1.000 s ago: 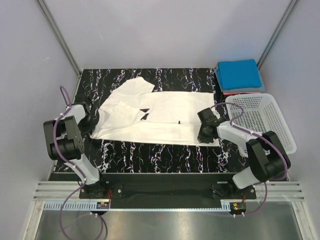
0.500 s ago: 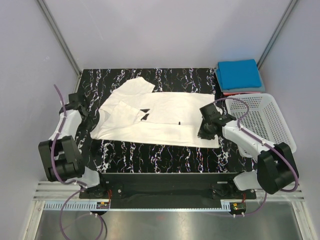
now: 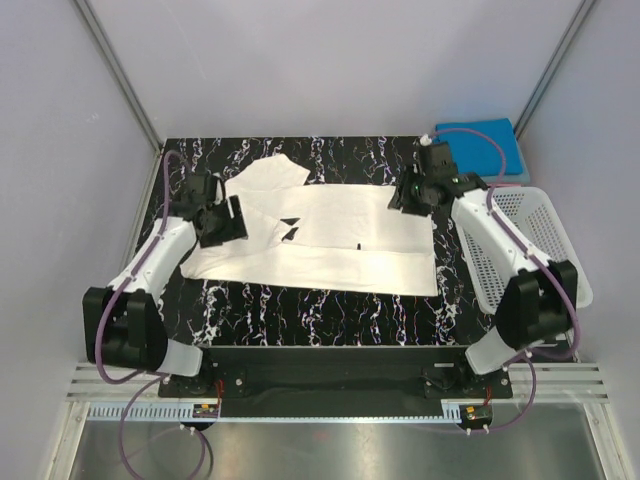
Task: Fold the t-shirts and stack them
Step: Fold the tshirt
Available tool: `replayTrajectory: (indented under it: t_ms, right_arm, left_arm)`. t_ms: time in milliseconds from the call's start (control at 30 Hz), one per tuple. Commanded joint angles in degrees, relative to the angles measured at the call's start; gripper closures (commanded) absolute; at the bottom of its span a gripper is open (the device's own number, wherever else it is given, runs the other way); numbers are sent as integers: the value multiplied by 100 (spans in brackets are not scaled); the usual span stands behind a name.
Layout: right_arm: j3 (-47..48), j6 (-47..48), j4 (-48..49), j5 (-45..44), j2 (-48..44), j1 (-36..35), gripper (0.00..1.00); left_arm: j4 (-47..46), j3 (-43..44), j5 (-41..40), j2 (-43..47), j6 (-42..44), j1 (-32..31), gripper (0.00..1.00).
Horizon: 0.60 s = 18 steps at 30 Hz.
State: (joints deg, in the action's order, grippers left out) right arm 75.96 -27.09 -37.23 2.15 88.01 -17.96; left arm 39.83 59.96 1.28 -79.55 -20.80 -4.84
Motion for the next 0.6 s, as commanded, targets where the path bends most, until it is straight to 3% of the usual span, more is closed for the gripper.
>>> replayTrajectory:
  t_ms: [0,200,367,567]
  right_arm:
    - [892,985,155,532,820,99,50]
    - [2009,1619,-20,926,1884,512,42]
    - [3080,1996,-468,892,2650,662,42]
    - [3573,2120,-653,743,3090,679,43]
  left_arm:
    - [-616,865,460,-358,-3,-149,28]
    - [-987,2323,654,-2071,277,27,26]
    - [-793,3380,295,-3408,410,255,27]
    - [-425,4531,285,-4533,296,695,28]
